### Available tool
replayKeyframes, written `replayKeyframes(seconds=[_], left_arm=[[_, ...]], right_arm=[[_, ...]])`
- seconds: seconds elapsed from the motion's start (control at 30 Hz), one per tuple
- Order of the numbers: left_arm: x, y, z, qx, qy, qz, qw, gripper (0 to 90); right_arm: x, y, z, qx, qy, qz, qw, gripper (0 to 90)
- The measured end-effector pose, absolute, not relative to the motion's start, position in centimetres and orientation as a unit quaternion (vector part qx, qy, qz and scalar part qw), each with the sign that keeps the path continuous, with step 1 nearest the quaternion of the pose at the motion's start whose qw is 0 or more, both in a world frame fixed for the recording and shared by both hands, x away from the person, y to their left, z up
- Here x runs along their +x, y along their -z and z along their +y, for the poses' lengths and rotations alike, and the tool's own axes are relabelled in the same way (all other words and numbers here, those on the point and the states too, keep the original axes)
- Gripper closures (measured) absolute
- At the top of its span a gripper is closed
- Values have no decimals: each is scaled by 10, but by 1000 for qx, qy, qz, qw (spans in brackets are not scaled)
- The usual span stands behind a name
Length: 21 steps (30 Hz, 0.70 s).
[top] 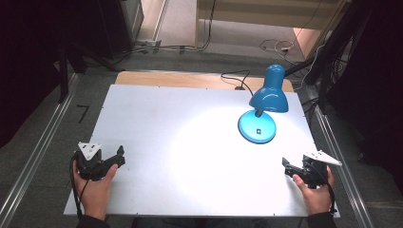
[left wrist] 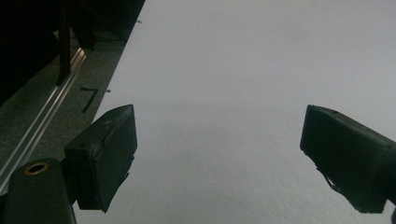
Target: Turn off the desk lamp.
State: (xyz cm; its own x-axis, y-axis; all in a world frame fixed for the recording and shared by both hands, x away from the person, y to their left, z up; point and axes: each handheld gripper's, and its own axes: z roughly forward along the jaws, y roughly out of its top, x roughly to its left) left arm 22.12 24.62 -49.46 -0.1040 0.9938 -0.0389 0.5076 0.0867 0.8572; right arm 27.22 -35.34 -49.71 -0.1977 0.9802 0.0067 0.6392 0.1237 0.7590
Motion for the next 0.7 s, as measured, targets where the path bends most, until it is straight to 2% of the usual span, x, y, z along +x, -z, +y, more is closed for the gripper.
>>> replayKeyframes(seconds=[0.07, 0.17, 0.7], left_arm=[[221, 494, 244, 577, -360, 649, 341, 116], [221, 494, 244, 578, -361, 646, 343, 115], [222, 496, 244, 580, -353, 648, 346, 120]], right_arm=[[273, 494, -350, 576, -338, 701, 250, 166], [275, 490, -344, 566, -336, 705, 263, 172], [288, 491, -333, 555, -352, 707, 262, 217]])
